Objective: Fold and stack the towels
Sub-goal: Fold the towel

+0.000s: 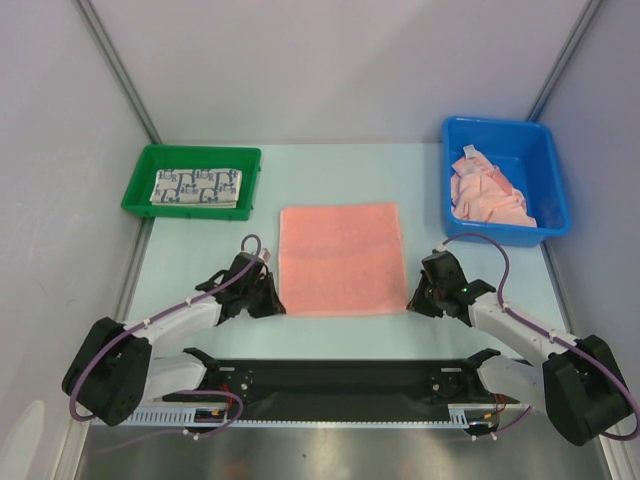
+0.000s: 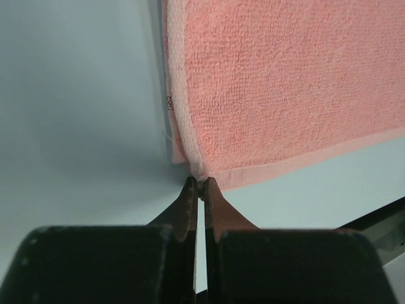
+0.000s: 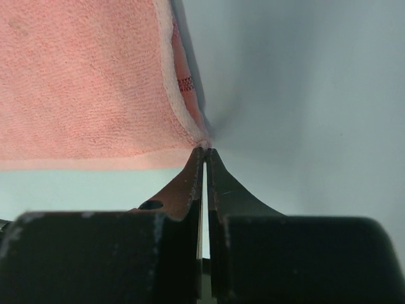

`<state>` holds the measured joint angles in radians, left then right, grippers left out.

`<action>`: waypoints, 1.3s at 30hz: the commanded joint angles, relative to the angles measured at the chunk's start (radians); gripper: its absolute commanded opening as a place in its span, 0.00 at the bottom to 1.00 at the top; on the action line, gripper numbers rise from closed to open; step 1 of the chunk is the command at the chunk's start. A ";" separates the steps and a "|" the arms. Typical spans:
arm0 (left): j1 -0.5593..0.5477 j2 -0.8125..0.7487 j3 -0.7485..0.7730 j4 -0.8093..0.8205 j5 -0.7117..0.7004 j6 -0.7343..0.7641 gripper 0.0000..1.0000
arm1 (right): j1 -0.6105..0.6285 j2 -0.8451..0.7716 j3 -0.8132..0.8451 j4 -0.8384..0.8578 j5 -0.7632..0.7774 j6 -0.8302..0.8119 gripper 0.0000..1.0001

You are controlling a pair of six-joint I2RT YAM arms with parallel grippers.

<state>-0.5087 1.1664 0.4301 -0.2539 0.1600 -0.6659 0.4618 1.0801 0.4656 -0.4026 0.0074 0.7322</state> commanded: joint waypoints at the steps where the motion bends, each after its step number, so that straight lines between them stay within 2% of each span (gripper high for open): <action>1: -0.005 -0.004 -0.008 0.019 -0.030 0.002 0.00 | 0.005 0.000 -0.018 0.058 0.013 -0.013 0.00; 6: -0.005 -0.062 0.091 -0.106 -0.098 0.031 0.00 | 0.005 -0.022 0.034 -0.007 0.040 -0.011 0.00; 9: -0.005 -0.033 0.151 -0.154 -0.120 0.055 0.00 | 0.005 -0.016 0.065 -0.022 0.052 -0.019 0.00; 18: -0.007 -0.013 0.072 -0.122 -0.082 0.035 0.00 | 0.008 -0.017 0.038 -0.061 0.039 -0.004 0.00; 19: -0.007 -0.019 0.071 -0.130 -0.085 0.037 0.04 | 0.008 -0.026 0.036 -0.071 0.033 -0.004 0.03; 20: -0.010 -0.025 0.078 -0.148 -0.070 0.035 0.22 | 0.008 -0.034 0.042 -0.096 0.028 -0.005 0.13; 22: -0.011 -0.053 0.099 -0.160 -0.036 0.038 0.36 | 0.006 -0.058 0.064 -0.131 0.017 -0.020 0.26; 23: -0.010 -0.060 0.146 -0.188 -0.019 0.046 0.47 | 0.003 -0.068 0.086 -0.177 0.014 -0.040 0.31; 25: -0.010 -0.071 0.223 -0.226 -0.034 0.084 0.54 | -0.009 -0.077 0.171 -0.209 0.005 -0.082 0.42; 26: -0.007 -0.067 0.314 -0.255 -0.048 0.148 0.61 | -0.011 -0.077 0.200 -0.211 -0.060 -0.112 0.48; 27: -0.004 -0.053 0.364 -0.260 -0.068 0.194 0.64 | -0.020 -0.072 0.227 -0.193 -0.095 -0.202 0.51; 29: 0.018 0.030 0.515 -0.266 -0.083 0.340 0.66 | -0.040 -0.022 0.318 -0.127 -0.150 -0.281 0.57; 30: 0.028 0.065 0.562 -0.263 -0.097 0.389 0.65 | -0.052 0.016 0.359 -0.099 -0.221 -0.377 0.57; 33: 0.087 0.232 0.735 -0.243 -0.067 0.567 0.65 | -0.089 0.226 0.526 -0.015 -0.360 -0.538 0.58; 34: 0.097 0.281 0.780 -0.249 -0.066 0.607 0.65 | -0.101 0.289 0.650 -0.027 -0.369 -0.641 0.58; 35: 0.119 0.353 0.845 -0.242 -0.059 0.662 0.64 | -0.112 0.428 0.710 -0.071 -0.377 -0.687 0.58; 39: 0.189 0.533 0.970 -0.209 0.019 0.775 0.63 | -0.170 0.711 0.993 -0.169 -0.365 -0.852 0.58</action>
<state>-0.3687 1.5902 1.3285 -0.4618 0.1173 -0.0742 0.3336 1.6455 1.3258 -0.5034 -0.3122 0.1001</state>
